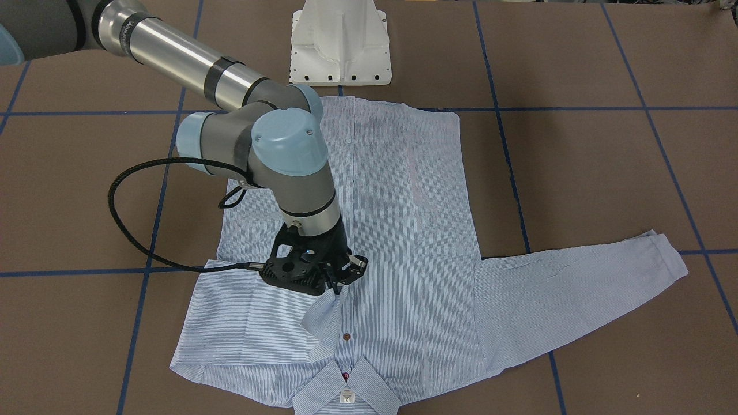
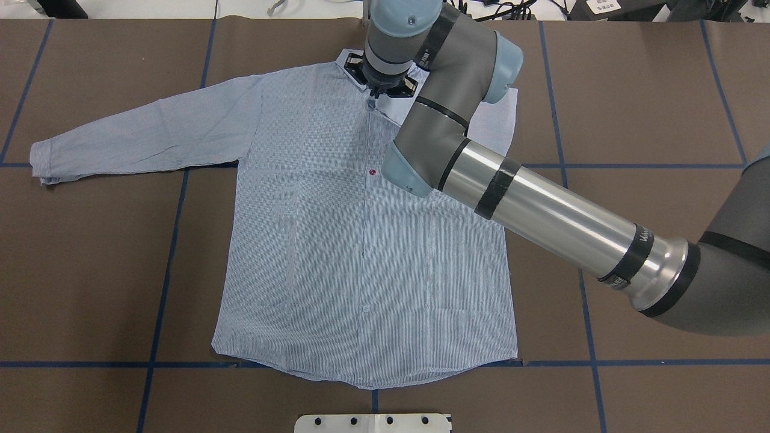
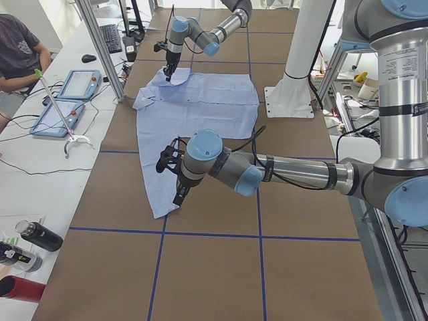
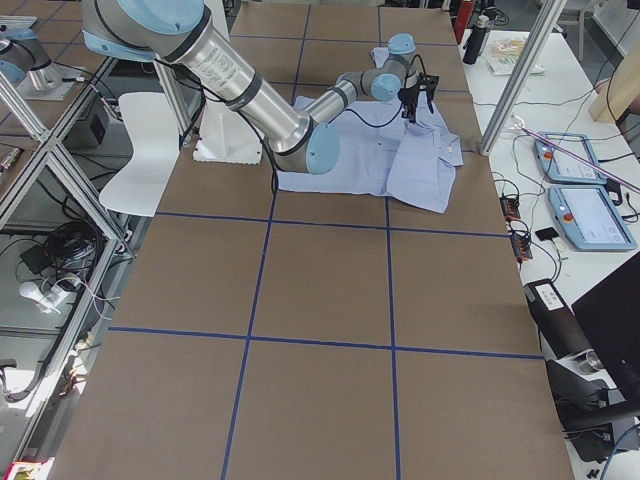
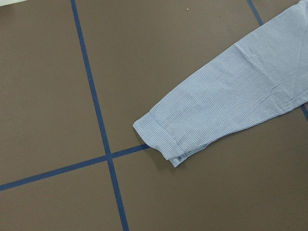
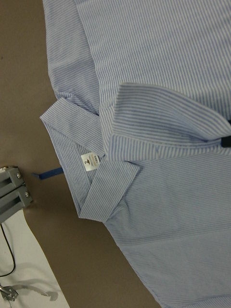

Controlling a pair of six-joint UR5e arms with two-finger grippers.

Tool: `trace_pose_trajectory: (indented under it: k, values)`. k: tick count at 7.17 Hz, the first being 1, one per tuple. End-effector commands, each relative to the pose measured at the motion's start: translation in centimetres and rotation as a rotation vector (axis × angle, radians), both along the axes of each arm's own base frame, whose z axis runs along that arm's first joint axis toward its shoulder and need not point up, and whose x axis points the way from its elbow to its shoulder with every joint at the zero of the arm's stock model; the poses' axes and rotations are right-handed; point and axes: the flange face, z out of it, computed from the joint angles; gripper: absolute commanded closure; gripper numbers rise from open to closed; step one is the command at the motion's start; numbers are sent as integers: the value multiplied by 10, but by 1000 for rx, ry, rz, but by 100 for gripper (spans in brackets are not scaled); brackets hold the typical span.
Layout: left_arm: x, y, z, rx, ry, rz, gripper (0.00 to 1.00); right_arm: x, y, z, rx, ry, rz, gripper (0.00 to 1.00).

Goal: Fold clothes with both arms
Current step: 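Carry the held sleeve across the shirt toward the collar with the right gripper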

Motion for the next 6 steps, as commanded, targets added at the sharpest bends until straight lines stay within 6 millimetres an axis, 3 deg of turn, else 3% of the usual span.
trace_pose_trajectory:
  k: [1, 2, 3, 4, 6]
  values:
    - [0, 0, -1, -10, 6, -9, 0, -24, 14, -16, 14, -2, -7, 100]
    - [0, 0, -1, -10, 6, -10, 0, -30, 17, -21, 35, -21, -10, 100]
    - [0, 0, -2, -8, 6, -10, 0, -39, 13, -14, 47, -30, -8, 100]
    - [0, 1, -2, -7, 6, -9, 0, -40, 14, -19, 53, -37, -9, 89]
    - [0, 1, -5, -2, 6, -9, 0, -50, 22, -30, 71, -44, -11, 86]
